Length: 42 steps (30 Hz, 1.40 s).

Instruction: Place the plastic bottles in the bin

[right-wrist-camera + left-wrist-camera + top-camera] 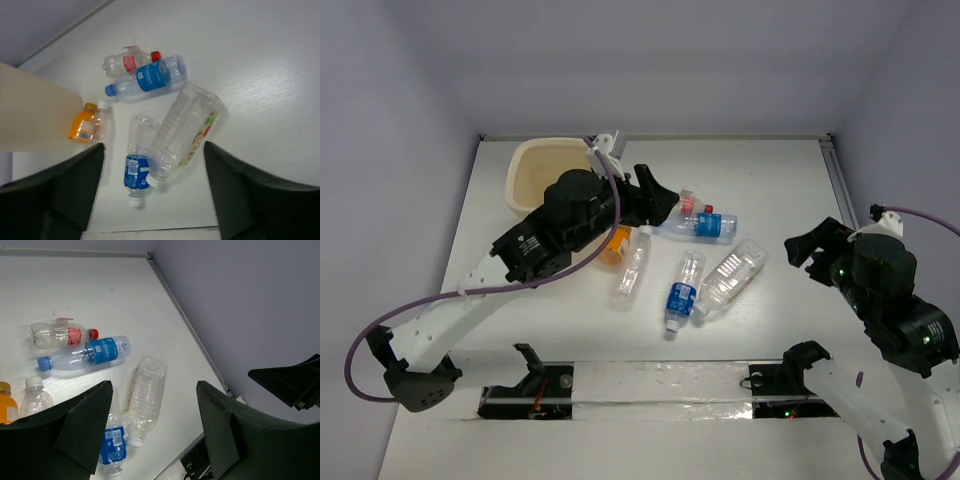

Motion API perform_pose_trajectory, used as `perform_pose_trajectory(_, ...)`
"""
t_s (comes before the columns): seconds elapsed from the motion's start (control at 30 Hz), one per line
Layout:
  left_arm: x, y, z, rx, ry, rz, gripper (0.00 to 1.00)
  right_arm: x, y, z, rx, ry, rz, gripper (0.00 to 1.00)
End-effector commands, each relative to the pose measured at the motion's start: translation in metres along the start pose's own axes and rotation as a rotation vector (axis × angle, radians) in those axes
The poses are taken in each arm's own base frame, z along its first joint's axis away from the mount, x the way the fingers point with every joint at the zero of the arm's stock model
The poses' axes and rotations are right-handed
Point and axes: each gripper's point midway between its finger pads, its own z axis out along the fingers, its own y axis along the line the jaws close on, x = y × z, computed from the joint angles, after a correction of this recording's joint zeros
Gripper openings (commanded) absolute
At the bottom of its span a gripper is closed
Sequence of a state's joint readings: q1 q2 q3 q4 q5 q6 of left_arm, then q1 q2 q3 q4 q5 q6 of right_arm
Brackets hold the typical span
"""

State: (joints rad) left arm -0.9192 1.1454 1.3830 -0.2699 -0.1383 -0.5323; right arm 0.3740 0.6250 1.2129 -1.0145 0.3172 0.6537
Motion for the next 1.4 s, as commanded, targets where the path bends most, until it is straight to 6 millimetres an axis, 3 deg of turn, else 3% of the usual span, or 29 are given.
perform_pose_trajectory(0.0, -0.006, -0.018, 0.004, 0.086, -0.013, -0.009, 0.64, 0.004, -0.003, -0.010, -0.015, -0.006, 0.063, 0.69)
perform_pose_trajectory(0.03, -0.004, -0.020, 0.005, 0.095, -0.007, -0.009, 0.62, 0.005, -0.006, -0.011, -0.010, -0.004, 0.063, 0.57)
perform_pose_trajectory(0.07, 0.000, -0.024, 0.006, 0.123, 0.010, -0.008, 0.51, 0.006, -0.008, -0.014, -0.006, -0.004, 0.067, 0.46)
perform_pose_trajectory(0.1, 0.010, -0.022, 0.012, 0.126, 0.031, -0.015, 0.45, 0.007, -0.009, -0.014, -0.003, -0.003, 0.067, 0.28)
perform_pose_trajectory(0.13, 0.014, -0.023, 0.016, 0.133, 0.040, -0.026, 0.38, 0.008, -0.010, -0.014, 0.000, 0.000, 0.066, 0.20)
perform_pose_trajectory(0.17, 0.023, -0.023, 0.020, 0.128, 0.063, -0.036, 0.22, 0.011, -0.013, -0.013, 0.013, 0.010, 0.061, 0.14)
perform_pose_trajectory(0.2, 0.044, -0.030, 0.029, 0.131, 0.121, -0.026, 0.16, 0.013, -0.015, -0.011, 0.025, 0.013, 0.056, 0.08)
perform_pose_trajectory(0.3, 0.084, -0.026, 0.049, 0.035, 0.198, 0.025, 0.00, 0.019, -0.021, -0.003, 0.062, 0.031, 0.034, 0.00)
perform_pose_trajectory(0.33, 0.101, -0.025, 0.049, 0.009, 0.234, 0.044, 0.00, 0.021, -0.022, -0.001, 0.071, 0.039, 0.028, 0.00)
perform_pose_trajectory(0.5, 0.152, 0.018, 0.066, -0.158, 0.313, 0.061, 0.00, 0.033, -0.027, 0.015, 0.105, 0.075, -0.009, 0.00)
perform_pose_trajectory(0.57, 0.169, 0.033, 0.068, -0.212, 0.343, 0.063, 0.08, 0.040, -0.030, 0.022, 0.122, 0.095, -0.026, 0.00)
perform_pose_trajectory(0.6, 0.186, 0.043, 0.071, -0.240, 0.382, 0.072, 0.19, 0.043, -0.031, 0.025, 0.126, 0.105, -0.032, 0.06)
perform_pose_trajectory(0.67, 0.200, 0.056, 0.073, -0.287, 0.406, 0.080, 0.29, 0.049, -0.031, 0.031, 0.123, 0.122, -0.045, 0.15)
perform_pose_trajectory(0.7, 0.208, 0.062, 0.073, -0.310, 0.426, 0.086, 0.41, 0.052, -0.031, 0.032, 0.120, 0.128, -0.047, 0.36)
perform_pose_trajectory(0.77, 0.226, 0.071, 0.075, -0.342, 0.466, 0.105, 0.54, 0.062, -0.031, 0.039, 0.109, 0.160, -0.064, 0.62)
perform_pose_trajectory(0.8, 0.234, 0.076, 0.076, -0.359, 0.484, 0.110, 0.65, 0.067, -0.030, 0.041, 0.105, 0.175, -0.068, 0.80)
perform_pose_trajectory(0.9, 0.251, 0.086, 0.080, -0.387, 0.519, 0.121, 0.79, 0.079, -0.030, 0.051, 0.099, 0.213, -0.079, 0.97)
perform_pose_trajectory(1.0, 0.266, 0.095, 0.085, -0.416, 0.551, 0.138, 0.85, 0.089, -0.026, 0.058, 0.076, 0.245, -0.074, 1.00)
perform_pose_trajectory(1.37, 0.302, 0.122, 0.105, -0.477, 0.606, 0.154, 0.85, 0.097, -0.015, 0.077, 0.054, 0.276, -0.066, 1.00)
